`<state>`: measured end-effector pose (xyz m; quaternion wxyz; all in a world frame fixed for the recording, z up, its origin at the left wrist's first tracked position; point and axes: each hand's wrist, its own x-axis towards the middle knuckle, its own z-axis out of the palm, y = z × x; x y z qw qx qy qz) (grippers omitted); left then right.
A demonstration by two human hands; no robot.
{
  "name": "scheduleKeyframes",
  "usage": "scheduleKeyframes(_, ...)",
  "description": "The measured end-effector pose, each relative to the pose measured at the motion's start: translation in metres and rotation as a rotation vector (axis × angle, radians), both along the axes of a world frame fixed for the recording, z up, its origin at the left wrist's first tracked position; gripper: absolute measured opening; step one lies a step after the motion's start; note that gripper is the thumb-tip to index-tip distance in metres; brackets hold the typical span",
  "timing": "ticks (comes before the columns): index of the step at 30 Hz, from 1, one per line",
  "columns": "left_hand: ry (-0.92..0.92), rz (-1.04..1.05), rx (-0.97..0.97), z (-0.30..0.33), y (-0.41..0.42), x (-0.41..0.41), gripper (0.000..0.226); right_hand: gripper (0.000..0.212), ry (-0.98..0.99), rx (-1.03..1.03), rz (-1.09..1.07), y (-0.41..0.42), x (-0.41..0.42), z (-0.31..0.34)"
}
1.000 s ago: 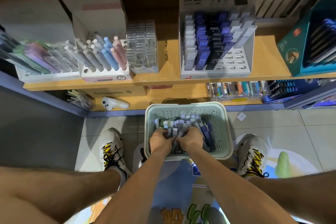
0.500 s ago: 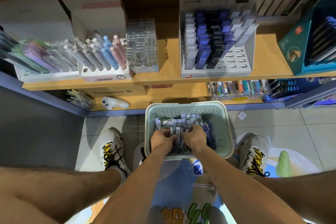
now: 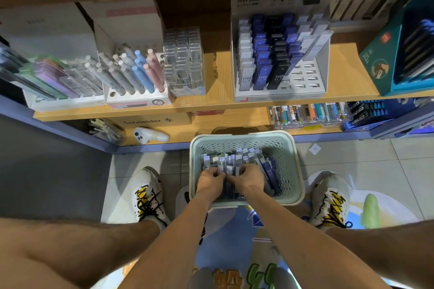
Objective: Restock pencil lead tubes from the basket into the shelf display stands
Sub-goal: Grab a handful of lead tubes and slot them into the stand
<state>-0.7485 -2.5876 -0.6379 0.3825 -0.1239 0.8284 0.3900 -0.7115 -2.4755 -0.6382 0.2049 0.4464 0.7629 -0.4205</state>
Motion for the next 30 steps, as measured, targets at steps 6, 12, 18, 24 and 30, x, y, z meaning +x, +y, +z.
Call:
scheduleKeyframes(6, -0.044, 0.077, 0.061, 0.0, 0.0, -0.002, 0.013, 0.022, 0.034, -0.054, -0.03, 0.0, -0.003, 0.002)
scheduleKeyframes(12, -0.081, 0.146, 0.116, 0.002, -0.001, -0.003, 0.011, 0.036, 0.105, -0.177, -0.061, 0.001, 0.0, 0.004)
scheduleKeyframes(18, -0.085, 0.166, 0.19, 0.009, -0.002, -0.002, 0.02, 0.017, 0.178, -0.275, -0.128, 0.004, 0.005, 0.008)
scheduleKeyframes(24, -0.099, 0.301, 0.341, 0.019, 0.001, 0.005, 0.011, 0.014, 0.372, -0.488, -0.258, 0.007, 0.007, 0.029)
scheduleKeyframes(30, -0.165, 0.391, 0.527, 0.037, 0.007, 0.008, 0.031, 0.015, 0.419, -0.475, -0.315, 0.014, 0.009, 0.057)
